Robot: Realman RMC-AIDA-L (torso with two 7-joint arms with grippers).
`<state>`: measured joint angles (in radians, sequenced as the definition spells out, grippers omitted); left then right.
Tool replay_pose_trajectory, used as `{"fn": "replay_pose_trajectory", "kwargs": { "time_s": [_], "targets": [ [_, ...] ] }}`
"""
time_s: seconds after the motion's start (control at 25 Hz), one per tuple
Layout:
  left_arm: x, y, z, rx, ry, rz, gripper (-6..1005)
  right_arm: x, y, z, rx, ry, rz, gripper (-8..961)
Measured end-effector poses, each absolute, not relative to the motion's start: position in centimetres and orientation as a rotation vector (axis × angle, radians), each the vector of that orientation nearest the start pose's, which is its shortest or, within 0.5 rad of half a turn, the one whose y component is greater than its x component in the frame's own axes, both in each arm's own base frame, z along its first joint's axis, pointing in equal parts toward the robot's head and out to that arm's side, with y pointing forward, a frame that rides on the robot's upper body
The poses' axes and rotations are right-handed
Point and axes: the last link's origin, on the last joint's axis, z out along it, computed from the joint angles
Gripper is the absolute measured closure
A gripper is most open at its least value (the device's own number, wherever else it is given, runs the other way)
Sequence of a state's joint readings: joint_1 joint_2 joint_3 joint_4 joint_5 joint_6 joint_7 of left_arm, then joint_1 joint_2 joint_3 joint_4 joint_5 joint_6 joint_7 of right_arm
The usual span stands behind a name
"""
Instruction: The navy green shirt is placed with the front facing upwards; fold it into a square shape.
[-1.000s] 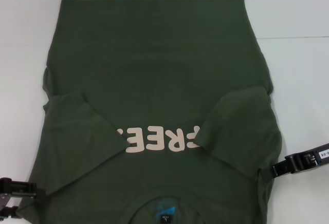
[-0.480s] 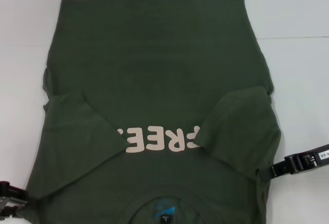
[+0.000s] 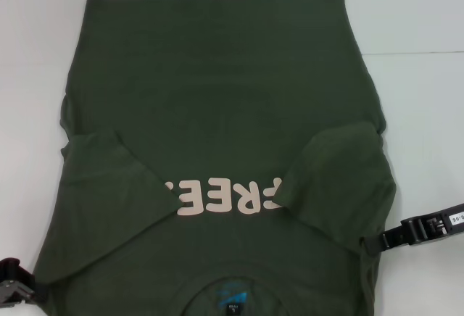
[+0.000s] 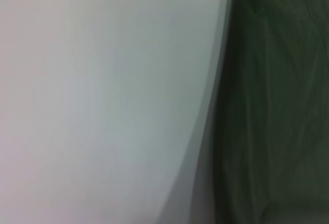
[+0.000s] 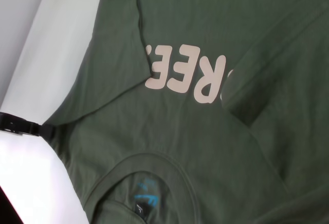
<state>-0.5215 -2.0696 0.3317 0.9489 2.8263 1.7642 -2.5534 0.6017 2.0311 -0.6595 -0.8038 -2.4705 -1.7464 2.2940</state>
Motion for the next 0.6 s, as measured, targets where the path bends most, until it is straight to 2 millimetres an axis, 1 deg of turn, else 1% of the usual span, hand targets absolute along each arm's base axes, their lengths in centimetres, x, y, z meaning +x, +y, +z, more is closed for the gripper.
{"fn": "replay_pose_trajectory", "kwargs": {
  "time_s": [0.12, 0.24, 0.4, 0.48, 0.52, 0.6],
  "targets": [
    [-34.8, 27.5, 6.0, 2.181, 2.547, 0.041, 965, 28.1, 31.8, 2.6, -2.566, 1.776, 0.135, 921],
    [-34.8, 27.6, 6.0, 2.246, 2.489, 0.042, 965, 28.2, 31.7, 2.7, -2.567, 1.768, 0.151, 921],
    [-34.6, 27.6, 5.7, 2.383, 2.338, 0.094, 965, 28.4, 31.3, 3.3, -2.576, 1.741, 0.262, 922],
    [-34.6, 27.6, 5.5, 2.444, 2.269, 0.163, 966, 28.7, 31.0, 3.5, -2.588, 1.711, 0.307, 922],
    [-34.6, 27.6, 5.5, 2.467, 2.244, 0.191, 966, 29.1, 30.5, 3.5, -2.597, 1.672, 0.345, 922],
    [-34.7, 27.5, 5.4, 2.544, 2.151, 0.302, 966, 29.5, 30.2, 3.4, -2.601, 1.649, 0.368, 922]
  ]
}}
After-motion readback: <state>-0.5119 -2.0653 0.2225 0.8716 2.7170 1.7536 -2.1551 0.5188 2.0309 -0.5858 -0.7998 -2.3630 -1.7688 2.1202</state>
